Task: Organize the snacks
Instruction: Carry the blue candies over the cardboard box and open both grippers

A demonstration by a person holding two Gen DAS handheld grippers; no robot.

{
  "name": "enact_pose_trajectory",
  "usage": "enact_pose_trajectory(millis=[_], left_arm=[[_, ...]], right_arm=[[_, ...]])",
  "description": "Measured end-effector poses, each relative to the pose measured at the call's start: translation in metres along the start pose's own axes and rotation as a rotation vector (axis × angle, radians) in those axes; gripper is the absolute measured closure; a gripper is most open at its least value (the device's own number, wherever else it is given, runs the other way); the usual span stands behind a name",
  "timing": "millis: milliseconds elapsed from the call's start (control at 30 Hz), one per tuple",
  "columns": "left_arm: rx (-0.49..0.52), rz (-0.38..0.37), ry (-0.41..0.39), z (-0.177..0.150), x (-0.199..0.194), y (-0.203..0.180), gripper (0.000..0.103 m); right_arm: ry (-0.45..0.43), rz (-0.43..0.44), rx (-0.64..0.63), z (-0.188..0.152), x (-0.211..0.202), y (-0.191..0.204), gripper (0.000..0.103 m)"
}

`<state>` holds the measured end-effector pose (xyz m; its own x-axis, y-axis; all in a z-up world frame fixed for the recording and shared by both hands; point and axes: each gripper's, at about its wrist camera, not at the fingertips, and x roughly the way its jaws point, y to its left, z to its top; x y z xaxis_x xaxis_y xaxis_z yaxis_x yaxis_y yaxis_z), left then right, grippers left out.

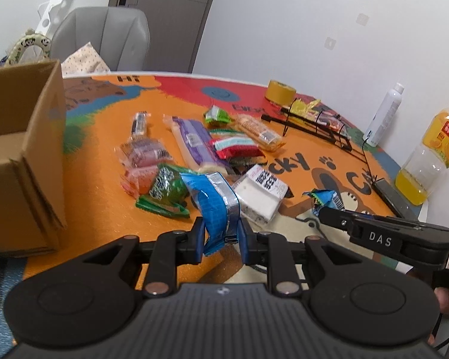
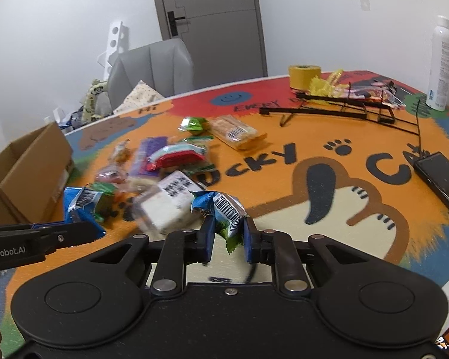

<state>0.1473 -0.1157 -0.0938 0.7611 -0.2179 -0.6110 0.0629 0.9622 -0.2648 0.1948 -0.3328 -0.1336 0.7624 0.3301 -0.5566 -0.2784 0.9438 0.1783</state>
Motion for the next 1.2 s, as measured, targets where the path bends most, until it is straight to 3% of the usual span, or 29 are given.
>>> enact_pose_trajectory(millis=[500, 1200], left_arm=[[0.026, 0.04, -0.061, 0.032, -0.043, 0.02, 0.081], [-0.016, 0.137, -0.128, 0.072, -0.084, 0.082, 0.081]], right_arm=[[-0.062, 0.092, -0.03, 0.03, -0.012, 0.047, 0.085], [-0.093, 0.21, -0.125, 0.071, 0.003, 0.129, 0.085]])
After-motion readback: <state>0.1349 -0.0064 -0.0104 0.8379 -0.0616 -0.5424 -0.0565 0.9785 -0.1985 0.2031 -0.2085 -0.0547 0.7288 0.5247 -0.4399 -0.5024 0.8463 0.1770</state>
